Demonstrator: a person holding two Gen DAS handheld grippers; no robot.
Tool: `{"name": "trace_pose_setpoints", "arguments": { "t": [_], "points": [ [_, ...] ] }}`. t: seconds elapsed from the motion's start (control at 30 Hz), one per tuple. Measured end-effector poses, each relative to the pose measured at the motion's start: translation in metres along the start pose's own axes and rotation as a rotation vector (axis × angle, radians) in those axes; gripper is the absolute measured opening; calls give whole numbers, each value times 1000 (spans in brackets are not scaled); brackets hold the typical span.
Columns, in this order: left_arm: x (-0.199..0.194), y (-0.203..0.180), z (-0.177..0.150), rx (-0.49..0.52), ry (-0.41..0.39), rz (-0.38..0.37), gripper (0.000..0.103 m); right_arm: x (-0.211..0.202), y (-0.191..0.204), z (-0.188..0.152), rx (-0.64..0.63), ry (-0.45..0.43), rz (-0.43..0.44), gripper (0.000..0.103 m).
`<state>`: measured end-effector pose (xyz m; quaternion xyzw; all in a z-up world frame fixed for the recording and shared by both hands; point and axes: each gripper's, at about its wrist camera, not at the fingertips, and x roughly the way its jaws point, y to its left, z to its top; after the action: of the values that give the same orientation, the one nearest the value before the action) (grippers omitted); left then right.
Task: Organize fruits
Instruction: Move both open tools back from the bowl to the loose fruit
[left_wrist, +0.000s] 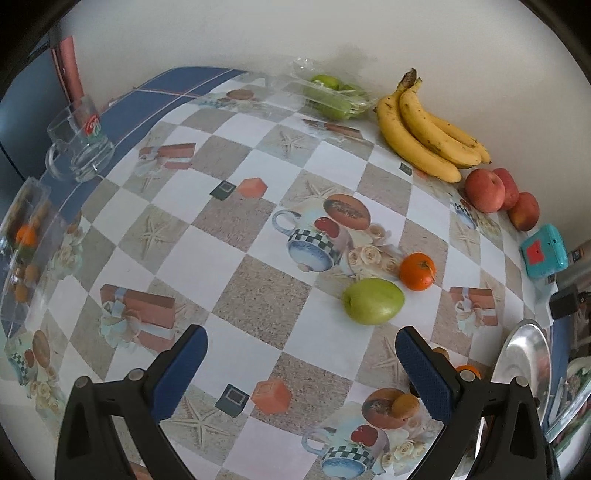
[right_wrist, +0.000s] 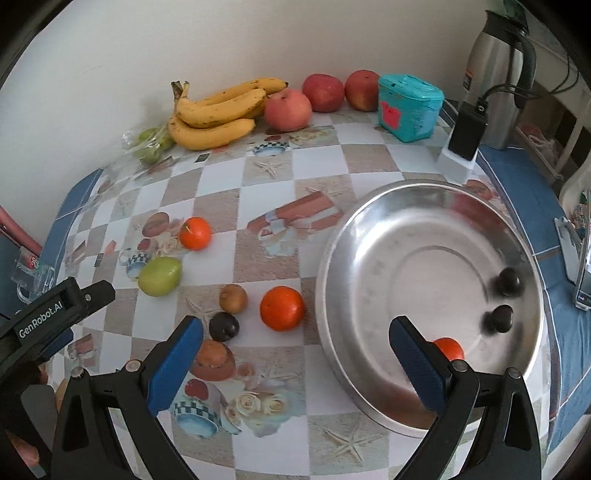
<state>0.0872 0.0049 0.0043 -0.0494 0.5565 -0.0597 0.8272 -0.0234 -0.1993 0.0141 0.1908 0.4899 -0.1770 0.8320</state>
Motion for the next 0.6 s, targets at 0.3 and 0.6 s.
{"name": "trace_pose_setpoints", "arguments": {
  "t": [0.3,0.6],
  "points": [
    [3,-3,0,1,10,-44,103,4,-2,6,19,0,-19,101],
    [14,-9,-4,15,58,-52,103,12,-3,23,45,18,37,101]
  ]
}}
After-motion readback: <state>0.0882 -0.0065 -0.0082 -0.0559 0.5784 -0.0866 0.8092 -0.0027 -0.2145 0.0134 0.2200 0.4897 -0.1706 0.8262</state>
